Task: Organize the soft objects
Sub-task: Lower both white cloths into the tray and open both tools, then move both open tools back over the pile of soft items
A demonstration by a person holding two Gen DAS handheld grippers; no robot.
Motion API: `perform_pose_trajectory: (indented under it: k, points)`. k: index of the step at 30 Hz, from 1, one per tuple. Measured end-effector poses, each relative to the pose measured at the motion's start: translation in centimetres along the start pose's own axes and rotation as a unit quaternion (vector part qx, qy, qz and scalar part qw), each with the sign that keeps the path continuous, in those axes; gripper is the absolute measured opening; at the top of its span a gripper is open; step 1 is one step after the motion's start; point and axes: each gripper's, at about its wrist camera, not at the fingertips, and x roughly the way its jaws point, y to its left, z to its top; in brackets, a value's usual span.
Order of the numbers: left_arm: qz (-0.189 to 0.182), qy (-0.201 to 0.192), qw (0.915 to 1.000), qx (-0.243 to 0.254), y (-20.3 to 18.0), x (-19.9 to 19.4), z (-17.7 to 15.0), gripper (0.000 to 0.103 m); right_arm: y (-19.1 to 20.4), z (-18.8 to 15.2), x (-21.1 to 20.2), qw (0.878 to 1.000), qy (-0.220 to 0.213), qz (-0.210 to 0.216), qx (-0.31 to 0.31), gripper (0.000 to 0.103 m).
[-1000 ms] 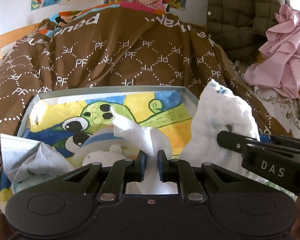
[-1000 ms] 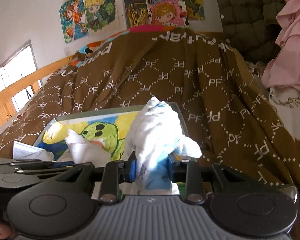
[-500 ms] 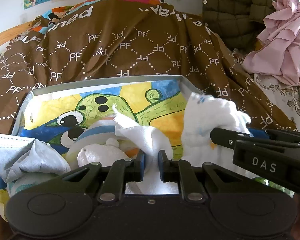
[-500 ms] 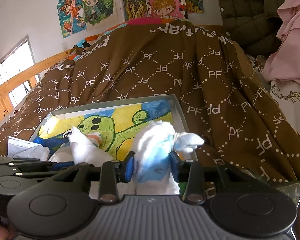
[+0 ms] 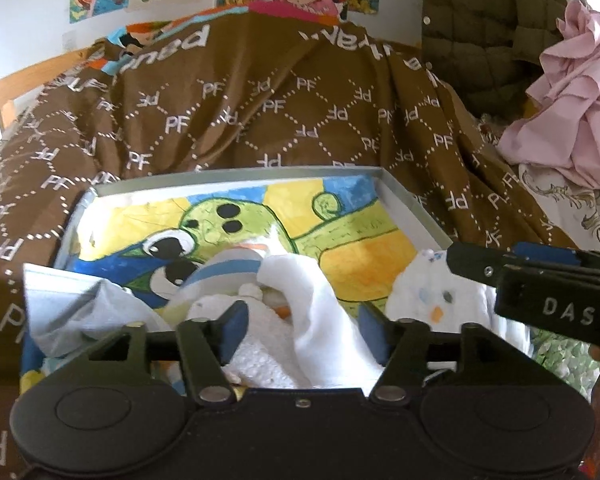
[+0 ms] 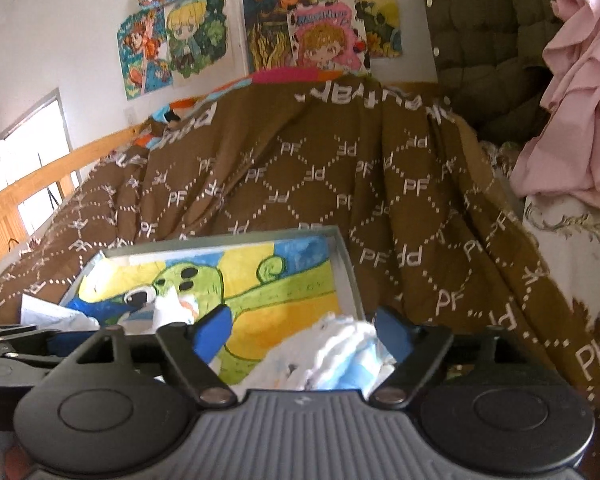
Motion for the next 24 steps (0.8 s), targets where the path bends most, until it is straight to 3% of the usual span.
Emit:
perform_pose_trajectory:
  k: [11, 24]
  points:
    - [0.029, -0.082, 0.9955, -0.037, 1.5, -6.4, 0.8, 0.099, -0.3, 1.3, -4.3, 0.998, -0.057, 0.008, 0.027, 0.103]
    - [0.040, -0.169, 0.9816, -0.079, 3.1, -15.1, -1.5, 0.102, 0.9, 0.4, -12.6, 0.992, -0.123, 0.007, 0.018, 0.103]
